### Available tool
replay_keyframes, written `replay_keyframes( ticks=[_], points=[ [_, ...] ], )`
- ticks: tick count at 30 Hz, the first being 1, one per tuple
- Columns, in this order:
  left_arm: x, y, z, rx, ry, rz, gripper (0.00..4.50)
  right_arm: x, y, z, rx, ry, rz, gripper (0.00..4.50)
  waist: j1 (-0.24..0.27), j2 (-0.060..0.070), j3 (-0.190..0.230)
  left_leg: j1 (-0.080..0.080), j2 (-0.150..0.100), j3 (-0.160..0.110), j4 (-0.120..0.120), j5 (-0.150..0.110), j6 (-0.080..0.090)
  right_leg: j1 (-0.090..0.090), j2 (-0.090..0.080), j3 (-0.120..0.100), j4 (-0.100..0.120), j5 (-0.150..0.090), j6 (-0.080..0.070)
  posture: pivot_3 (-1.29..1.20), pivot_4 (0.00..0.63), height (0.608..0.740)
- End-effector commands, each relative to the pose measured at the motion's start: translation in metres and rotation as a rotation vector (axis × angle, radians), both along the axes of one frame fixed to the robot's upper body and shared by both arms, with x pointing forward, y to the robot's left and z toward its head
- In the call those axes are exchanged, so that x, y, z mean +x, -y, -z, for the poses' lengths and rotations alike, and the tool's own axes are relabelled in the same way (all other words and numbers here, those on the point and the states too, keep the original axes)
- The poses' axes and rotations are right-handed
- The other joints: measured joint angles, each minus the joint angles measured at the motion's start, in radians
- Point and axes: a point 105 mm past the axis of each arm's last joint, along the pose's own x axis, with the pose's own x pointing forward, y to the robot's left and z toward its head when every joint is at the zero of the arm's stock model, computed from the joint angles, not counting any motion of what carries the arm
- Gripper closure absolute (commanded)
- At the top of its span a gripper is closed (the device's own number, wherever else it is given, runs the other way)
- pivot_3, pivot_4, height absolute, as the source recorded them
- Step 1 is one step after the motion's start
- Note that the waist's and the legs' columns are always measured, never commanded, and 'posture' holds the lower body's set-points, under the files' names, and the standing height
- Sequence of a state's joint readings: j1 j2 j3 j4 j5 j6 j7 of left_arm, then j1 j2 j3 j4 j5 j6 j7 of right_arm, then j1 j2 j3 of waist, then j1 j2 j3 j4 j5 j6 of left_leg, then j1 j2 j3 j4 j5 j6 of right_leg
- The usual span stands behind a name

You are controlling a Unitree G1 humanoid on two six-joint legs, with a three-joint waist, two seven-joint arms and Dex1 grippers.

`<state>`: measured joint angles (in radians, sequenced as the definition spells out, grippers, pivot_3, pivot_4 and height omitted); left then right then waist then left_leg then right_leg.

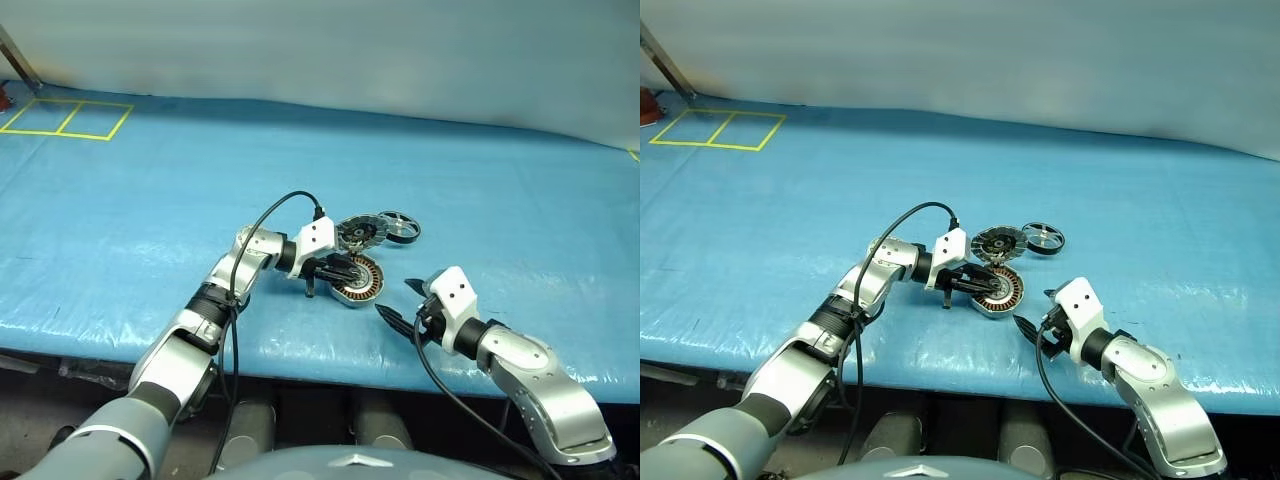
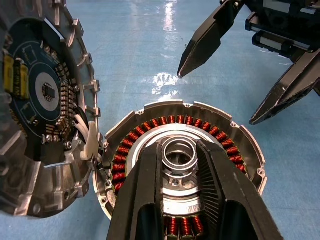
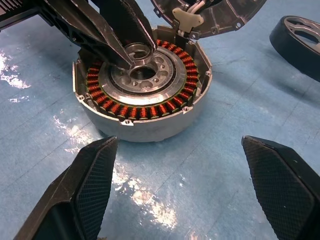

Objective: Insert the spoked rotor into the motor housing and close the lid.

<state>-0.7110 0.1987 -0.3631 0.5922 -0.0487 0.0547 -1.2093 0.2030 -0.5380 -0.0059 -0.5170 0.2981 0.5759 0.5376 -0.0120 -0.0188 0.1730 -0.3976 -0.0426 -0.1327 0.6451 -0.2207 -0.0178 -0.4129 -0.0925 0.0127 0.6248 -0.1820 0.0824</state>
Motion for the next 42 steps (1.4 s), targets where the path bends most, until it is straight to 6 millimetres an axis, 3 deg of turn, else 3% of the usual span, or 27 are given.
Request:
replay_keyframes(
  ticks=[1, 11, 30, 35, 42],
  points=[
    [0.0029, 0.0047, -0.0097, -0.020, 0.036, 0.013, 3.83, 0.0013, -0.0025, -0.0127, 0.001, 0.058, -0.009, 0.31, 0.000, 0.000, 0.000, 0.000, 0.000, 0.000, 0.000, 0.000, 0.000, 0.000, 0.000, 0.000, 0.000, 0.000, 0.000, 0.00, 0.150, 0.740],
    [0.0016, 0.0029, -0.0020, 0.015, 0.029, 0.022, 3.83, 0.0008, -0.0034, -0.0122, -0.001, 0.058, -0.009, 0.31, 0.000, 0.000, 0.000, 0.000, 0.000, 0.000, 0.000, 0.000, 0.000, 0.000, 0.000, 0.000, 0.000, 0.000, 0.000, 0.00, 0.150, 0.740],
    [0.0011, 0.0054, -0.0061, -0.017, 0.014, 0.018, 3.83, 0.0005, -0.0055, -0.0099, -0.008, 0.056, -0.012, 0.31, 0.000, 0.000, 0.000, 0.000, 0.000, 0.000, 0.000, 0.000, 0.000, 0.000, 0.000, 0.000, 0.000, 0.000, 0.000, 0.00, 0.150, 0.740],
    [0.0058, 0.0052, -0.0070, -0.024, 0.039, -0.015, 2.17, 0.0003, -0.0055, -0.0097, -0.009, 0.055, -0.012, 0.31, 0.000, 0.000, 0.000, 0.000, 0.000, 0.000, 0.000, 0.000, 0.000, 0.000, 0.000, 0.000, 0.000, 0.000, 0.000, 0.00, 0.150, 0.740],
    [0.0035, 0.0098, -0.0117, -0.061, 0.034, -0.010, 2.17, 0.0006, -0.0051, -0.0090, -0.014, 0.054, -0.013, 0.31, 0.000, 0.000, 0.000, 0.000, 0.000, 0.000, 0.000, 0.000, 0.000, 0.000, 0.000, 0.000, 0.000, 0.000, 0.000, 0.00, 0.150, 0.740]
  ],
)
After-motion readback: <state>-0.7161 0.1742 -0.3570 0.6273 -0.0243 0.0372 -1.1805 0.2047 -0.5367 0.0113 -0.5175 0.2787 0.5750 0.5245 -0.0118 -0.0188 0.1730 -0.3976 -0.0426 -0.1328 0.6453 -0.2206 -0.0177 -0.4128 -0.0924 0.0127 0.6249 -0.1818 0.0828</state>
